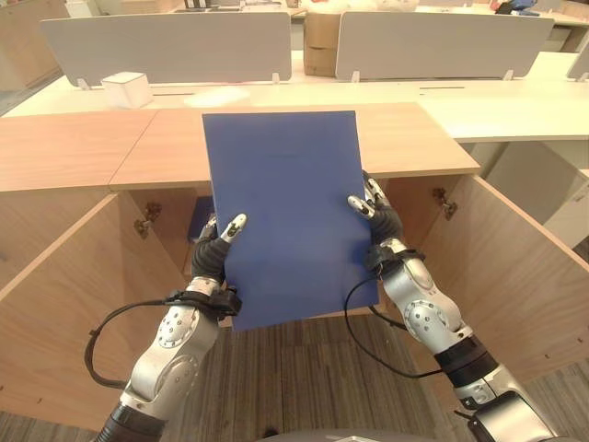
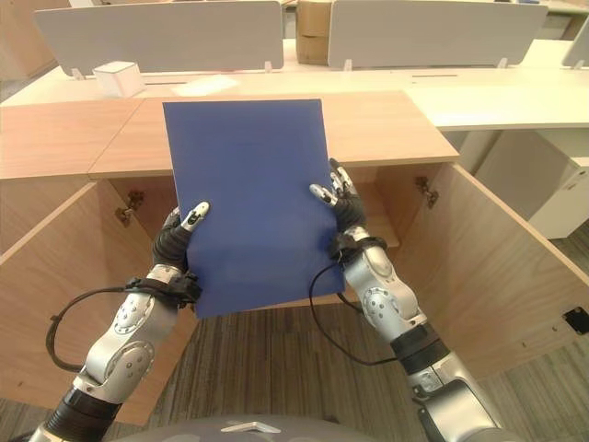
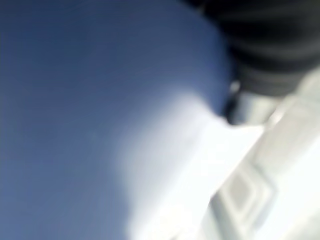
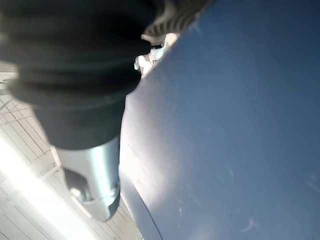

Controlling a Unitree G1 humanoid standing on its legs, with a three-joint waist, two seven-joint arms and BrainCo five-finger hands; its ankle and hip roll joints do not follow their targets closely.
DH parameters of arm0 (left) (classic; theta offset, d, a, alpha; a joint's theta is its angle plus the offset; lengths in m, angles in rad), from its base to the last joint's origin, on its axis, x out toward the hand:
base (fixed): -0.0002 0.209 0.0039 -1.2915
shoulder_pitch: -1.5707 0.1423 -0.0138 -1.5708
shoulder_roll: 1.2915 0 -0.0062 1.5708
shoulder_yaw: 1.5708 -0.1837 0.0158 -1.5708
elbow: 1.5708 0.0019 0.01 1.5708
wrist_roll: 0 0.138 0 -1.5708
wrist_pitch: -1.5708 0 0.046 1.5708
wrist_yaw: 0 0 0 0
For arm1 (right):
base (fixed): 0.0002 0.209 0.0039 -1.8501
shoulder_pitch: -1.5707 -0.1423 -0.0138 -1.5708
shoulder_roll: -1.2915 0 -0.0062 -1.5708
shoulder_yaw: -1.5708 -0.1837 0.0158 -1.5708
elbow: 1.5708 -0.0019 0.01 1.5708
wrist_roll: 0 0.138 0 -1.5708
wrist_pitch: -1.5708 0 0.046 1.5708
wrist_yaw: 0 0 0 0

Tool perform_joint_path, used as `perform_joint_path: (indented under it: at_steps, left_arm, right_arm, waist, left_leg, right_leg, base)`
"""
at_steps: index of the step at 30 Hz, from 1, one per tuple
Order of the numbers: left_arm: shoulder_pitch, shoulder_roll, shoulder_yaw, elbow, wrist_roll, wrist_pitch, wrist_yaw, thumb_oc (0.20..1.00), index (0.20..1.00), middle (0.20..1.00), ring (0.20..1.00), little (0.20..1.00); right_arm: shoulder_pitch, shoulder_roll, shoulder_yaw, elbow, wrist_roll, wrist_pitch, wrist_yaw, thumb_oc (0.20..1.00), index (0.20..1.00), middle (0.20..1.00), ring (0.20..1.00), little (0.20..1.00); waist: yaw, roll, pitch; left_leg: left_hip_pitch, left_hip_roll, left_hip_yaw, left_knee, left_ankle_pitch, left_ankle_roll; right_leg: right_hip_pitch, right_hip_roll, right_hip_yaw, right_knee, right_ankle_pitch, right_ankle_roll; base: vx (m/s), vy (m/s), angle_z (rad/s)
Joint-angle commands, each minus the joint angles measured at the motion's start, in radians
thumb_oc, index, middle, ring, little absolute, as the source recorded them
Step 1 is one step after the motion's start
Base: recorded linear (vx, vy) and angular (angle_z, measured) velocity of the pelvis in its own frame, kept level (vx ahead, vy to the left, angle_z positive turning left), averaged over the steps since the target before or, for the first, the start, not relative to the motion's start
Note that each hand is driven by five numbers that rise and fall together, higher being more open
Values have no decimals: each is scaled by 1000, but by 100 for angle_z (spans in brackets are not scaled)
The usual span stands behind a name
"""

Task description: Put the empty folder in the office cabinet

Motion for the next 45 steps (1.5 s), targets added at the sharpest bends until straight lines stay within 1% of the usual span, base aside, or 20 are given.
perform_joint_path:
  at_steps: [1, 6, 9, 10, 11, 12, 21, 25, 26, 27, 32, 34, 35, 36, 37, 40, 42, 45]
  left_arm:
    - [-89, 12, -5, -67, -3, -63, -40, 200, 200, 200, 200, 200]
    - [-104, 17, -20, -74, -3, -60, -48, 200, 200, 200, 200, 200]
    - [-112, 12, -31, -76, -4, -57, -45, 200, 200, 200, 200, 200]
    - [-119, 6, -41, -74, -6, -55, -46, 200, 200, 200, 200, 200]
    - [-120, 6, -41, -74, -6, -55, -46, 200, 200, 200, 200, 200]
    - [-121, 4, -44, -72, -9, -53, -48, 200, 200, 200, 200, 200]
    - [-114, -2, -54, -63, -8, -48, -58, 200, 200, 200, 200, 200]
    - [-109, -13, -59, -55, 0, -46, -55, 200, 200, 200, 200, 200]
    - [-109, -13, -59, -55, 0, -46, -55, 495, 495, 495, 495, 495]
    - [-105, -20, -65, -46, 6, -42, -52, 1000, 1000, 1000, 1000, 1000]
    - [-88, -14, -48, -48, 72, -45, -52, 1000, 1000, 1000, 1000, 1000]
    - [-61, -5, -22, -55, 99, -50, -56, 1000, 1000, 1000, 1000, 1000]
    - [-18, 6, 26, -69, 127, -59, -54, 1000, 1000, 1000, 1000, 1000]
    - [2, 11, 45, -78, 136, -60, -54, 1000, 1000, 1000, 1000, 1000]
    - [4, 11, 46, -79, 136, -59, -53, 1000, 1000, 1000, 1000, 1000]
    - [56, 23, 101, -83, 160, -67, -56, 1000, 1000, 1000, 1000, 1000]
    - [86, 35, 149, -76, 186, -82, -40, 1000, 1000, 1000, 1000, 1000]
    - [119, 33, 208, -59, 221, -102, -19, 1000, 1000, 1000, 1000, 1000]
  right_arm:
    - [-91, 42, 75, 3, -48, 30, 65, 1000, 1000, 1000, 1000, 1000]
    - [-93, 43, 114, 64, -59, 73, 69, 1000, 1000, 1000, 1000, 1000]
    - [-93, 60, 119, 97, -52, 76, 63, 1000, 1000, 1000, 1000, 1000]
    - [-92, 78, 121, 121, -55, 76, 60, 482, 482, 482, 482, 482]
    - [-92, 78, 121, 121, -55, 76, 61, 482, 482, 482, 482, 482]
    - [-90, 81, 122, 120, -62, 79, 64, 200, 200, 200, 200, 200]
    - [-57, 72, 97, 83, -77, 72, 72, 200, 200, 200, 200, 200]
    - [-49, 85, 89, 80, -78, 64, 71, 200, 200, 200, 200, 200]
    - [-49, 85, 89, 80, -78, 64, 71, 200, 200, 200, 200, 200]
    - [-43, 91, 91, 85, -80, 64, 71, 200, 200, 200, 200, 200]
    - [-27, 82, 88, 97, -102, 70, 76, 200, 200, 200, 200, 200]
    - [-8, 68, 83, 103, -124, 79, 87, 200, 200, 200, 200, 200]
    - [35, 51, 87, 116, -159, 104, 96, 200, 200, 200, 200, 200]
    - [48, 43, 87, 116, -171, 117, 105, 200, 200, 200, 200, 200]
    - [49, 43, 88, 116, -171, 117, 105, 200, 200, 200, 200, 200]
    - [103, 29, 97, 140, -217, 148, 121, 200, 200, 200, 200, 200]
    - [129, 21, 103, 167, -254, 162, 137, 200, 200, 200, 200, 200]
    - [152, 11, 97, 197, -296, 168, 147, 200, 200, 200, 200, 200]
  waist:
    - [17, -35, -25]
    - [23, -39, -26]
    - [26, -38, -24]
    - [28, -37, -24]
    - [28, -38, -24]
    - [28, -37, -23]
    - [23, -35, -25]
    - [21, -34, -25]
    - [21, -34, -25]
    - [20, -34, -24]
    - [22, -34, -20]
    - [26, -35, -18]
    - [34, -37, -12]
    - [37, -38, -8]
    - [37, -38, -9]
    - [56, -39, 7]
    - [74, -39, 25]
    - [99, -39, 54]
  left_leg:
    - [22, 3, -13, 1, -130, -29]
    - [19, 2, -15, 1, -130, -29]
    - [18, 3, -15, 1, -129, -30]
    - [19, 2, -15, 1, -129, -29]
    - [19, 2, -15, 1, -129, -29]
    - [19, 2, -16, 1, -129, -29]
    - [24, -1, -12, 1, -133, -26]
    - [26, -2, -9, 1, -134, -26]
    - [26, -2, -9, 1, -134, -26]
    - [27, -1, -8, 1, -135, -25]
    - [25, -2, -9, 1, -135, -25]
    - [23, -3, -10, 1, -135, -25]
    - [21, -4, -13, 1, -133, -26]
    - [19, -5, -17, 1, -132, -25]
    - [19, -6, -17, 1, -132, -25]
    - [7, -8, -25, 1, -127, -25]
    - [-10, -9, -32, 1, -119, -26]
    - [-45, -10, -42, 1, -105, -28]
  right_leg:
    - [21, -68, -31, -2, -36, 61]
    - [20, -69, -34, -2, -35, 61]
    - [20, -69, -36, -2, -34, 61]
    - [20, -69, -36, -2, -33, 62]
    - [20, -69, -36, -2, -33, 62]
    - [21, -69, -35, -2, -33, 62]
    - [22, -72, -35, -2, -31, 65]
    - [23, -73, -33, -2, -31, 66]
    - [23, -73, -33, -2, -31, 66]
    - [23, -74, -34, -2, -31, 66]
    - [23, -74, -33, -2, -31, 66]
    - [22, -75, -36, -2, -31, 67]
    - [21, -77, -40, -2, -31, 68]
    - [20, -78, -42, -2, -31, 69]
    - [20, -78, -42, -2, -31, 69]
    - [14, -80, -51, -2, -29, 72]
    - [1, -83, -59, -2, -26, 75]
    - [-25, -84, -68, -2, -20, 79]
  base:
    - [-22, 5, 5]
    - [-7, 2, 2]
    - [0, 0, 0]
    - [0, 0, 0]
    - [0, 0, 0]
    - [0, 0, 0]
    - [0, 0, 0]
    - [0, 0, 0]
    - [0, 0, 0]
    - [0, 0, 0]
    - [0, 0, 0]
    - [0, 0, 0]
    - [0, 0, 0]
    - [0, 0, 0]
    - [0, 0, 0]
    - [-17, -9, 3]
    - [-65, -28, 4]
    - [-91, -32, 14]
